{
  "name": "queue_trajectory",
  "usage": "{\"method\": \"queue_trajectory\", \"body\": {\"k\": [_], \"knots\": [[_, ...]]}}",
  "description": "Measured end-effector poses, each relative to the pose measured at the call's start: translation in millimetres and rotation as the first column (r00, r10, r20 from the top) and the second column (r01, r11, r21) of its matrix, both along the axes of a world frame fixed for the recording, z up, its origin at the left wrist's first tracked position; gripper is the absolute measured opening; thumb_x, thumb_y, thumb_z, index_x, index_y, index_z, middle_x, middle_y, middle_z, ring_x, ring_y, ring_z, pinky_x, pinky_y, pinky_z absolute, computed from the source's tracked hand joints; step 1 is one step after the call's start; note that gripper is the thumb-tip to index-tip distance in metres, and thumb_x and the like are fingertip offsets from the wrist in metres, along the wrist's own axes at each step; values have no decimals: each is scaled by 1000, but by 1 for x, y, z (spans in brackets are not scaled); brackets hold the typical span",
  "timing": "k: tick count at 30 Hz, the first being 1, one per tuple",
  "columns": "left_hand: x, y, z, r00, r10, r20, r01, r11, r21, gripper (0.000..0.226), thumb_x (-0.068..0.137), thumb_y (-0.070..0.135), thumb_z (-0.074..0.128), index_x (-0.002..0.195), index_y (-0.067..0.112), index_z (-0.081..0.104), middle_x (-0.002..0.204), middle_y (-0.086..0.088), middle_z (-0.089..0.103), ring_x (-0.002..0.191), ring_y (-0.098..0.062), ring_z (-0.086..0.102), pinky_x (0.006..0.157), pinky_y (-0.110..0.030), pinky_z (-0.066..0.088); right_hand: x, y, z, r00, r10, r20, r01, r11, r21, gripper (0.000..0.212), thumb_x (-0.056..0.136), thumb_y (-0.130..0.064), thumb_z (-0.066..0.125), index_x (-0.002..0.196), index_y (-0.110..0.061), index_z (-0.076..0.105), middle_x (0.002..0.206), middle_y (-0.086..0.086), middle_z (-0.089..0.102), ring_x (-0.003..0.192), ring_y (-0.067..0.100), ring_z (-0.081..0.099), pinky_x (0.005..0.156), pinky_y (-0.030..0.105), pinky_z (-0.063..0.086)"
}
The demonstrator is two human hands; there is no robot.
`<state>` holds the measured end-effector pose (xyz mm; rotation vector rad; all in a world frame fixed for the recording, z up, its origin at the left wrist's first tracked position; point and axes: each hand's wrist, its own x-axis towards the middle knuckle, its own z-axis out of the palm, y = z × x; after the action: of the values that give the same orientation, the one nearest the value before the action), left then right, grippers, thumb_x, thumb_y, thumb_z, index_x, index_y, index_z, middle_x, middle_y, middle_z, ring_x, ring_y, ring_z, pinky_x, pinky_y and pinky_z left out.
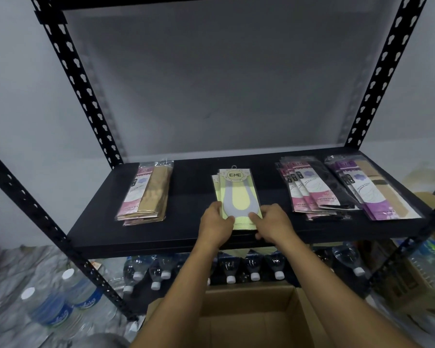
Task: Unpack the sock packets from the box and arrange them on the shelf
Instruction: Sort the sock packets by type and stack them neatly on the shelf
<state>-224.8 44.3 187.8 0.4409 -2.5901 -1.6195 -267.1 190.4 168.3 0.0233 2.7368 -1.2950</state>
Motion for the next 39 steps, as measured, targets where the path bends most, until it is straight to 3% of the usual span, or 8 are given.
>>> {"method": "queue_trajectory", "body": {"k": [6, 9, 14, 17, 19, 24, 30, 39], "knots": [[-7, -41, 1, 997, 81, -15, -81, 997, 0, 48, 90, 7, 59, 137, 9, 48, 133, -7, 58, 102, -12, 51, 80, -22, 41, -8, -44, 11, 994, 97, -57, -89, 989, 117, 35, 90, -40, 56, 94, -7, 65, 111, 8, 54, 87, 25, 64, 71, 32, 51], [-13, -54, 1, 996, 88, -1, -88, 996, 34, 46, 89, 10, 59, 134, 10, 50, 125, -2, 60, 100, -11, 55, 73, -17, 43, -16, -48, 14, 995, 82, -49, -74, 986, 149, 40, 86, -43, 59, 62, -12, 52, 76, 6, 54, 69, 22, 54, 61, 28, 41], [-26, -62, -2, 993, 119, 23, -119, 993, -6, 59, 91, 29, 59, 143, 11, 41, 139, -7, 51, 130, -24, 44, 108, -41, 39, -29, -48, 14, 993, 29, -116, -26, 999, 25, 39, 86, -37, 60, 85, 1, 65, 94, 12, 62, 87, 24, 58, 75, 32, 47], [-35, -65, 1, 989, 142, 33, -142, 990, 10, 5, 94, 26, 56, 94, 30, 53, 96, 9, 54, 98, -17, 51, 80, -29, 44, -36, -54, 17, 991, 18, -130, -26, 997, -67, 37, 89, -30, 58, 93, 7, 65, 96, 19, 67, 88, 26, 60, 79, 40, 50], [-43, -63, 5, 990, 139, 26, -140, 989, 37, 32, 96, 22, 54, 74, 34, 35, 81, 13, 43, 74, -7, 45, 63, -21, 37, -42, -58, 18, 994, 7, -111, -18, 995, -98, 35, 90, -27, 57, 94, 7, 65, 94, 19, 68, 85, 29, 63, 76, 39, 52], [-54, -63, 6, 993, 121, -12, -119, 986, 114, 37, 94, 12, 55, 131, 9, 55, 111, 5, 59, 94, -16, 57, 81, -31, 50, -54, -63, 15, 996, 20, -88, -27, 997, -76, 26, 90, -24, 56, 95, -1, 66, 102, 13, 65, 89, 26, 62, 77, 36, 52], [-57, -67, 0, 995, 94, -23, -89, 982, 165, 41, 91, 9, 53, 132, 16, 56, 115, 2, 66, 99, -17, 64, 86, -35, 56, -62, -65, 17, 997, 68, -28, -69, 997, -35, 25, 91, -21, 53, 81, 0, 61, 81, 7, 52, 59, 14, 44, 49, 25, 34], [-43, -72, -7, 993, 59, -105, -44, 989, 140, 41, 93, 15, 59, 134, 13, 53, 110, 6, 67, 93, -4, 63, 80, -23, 52, -39, -54, 20, 995, 33, -94, -46, 989, -143, 38, 89, -26, 59, 101, 10, 61, 93, 23, 63, 86, 33, 61, 73, 40, 50]]}}
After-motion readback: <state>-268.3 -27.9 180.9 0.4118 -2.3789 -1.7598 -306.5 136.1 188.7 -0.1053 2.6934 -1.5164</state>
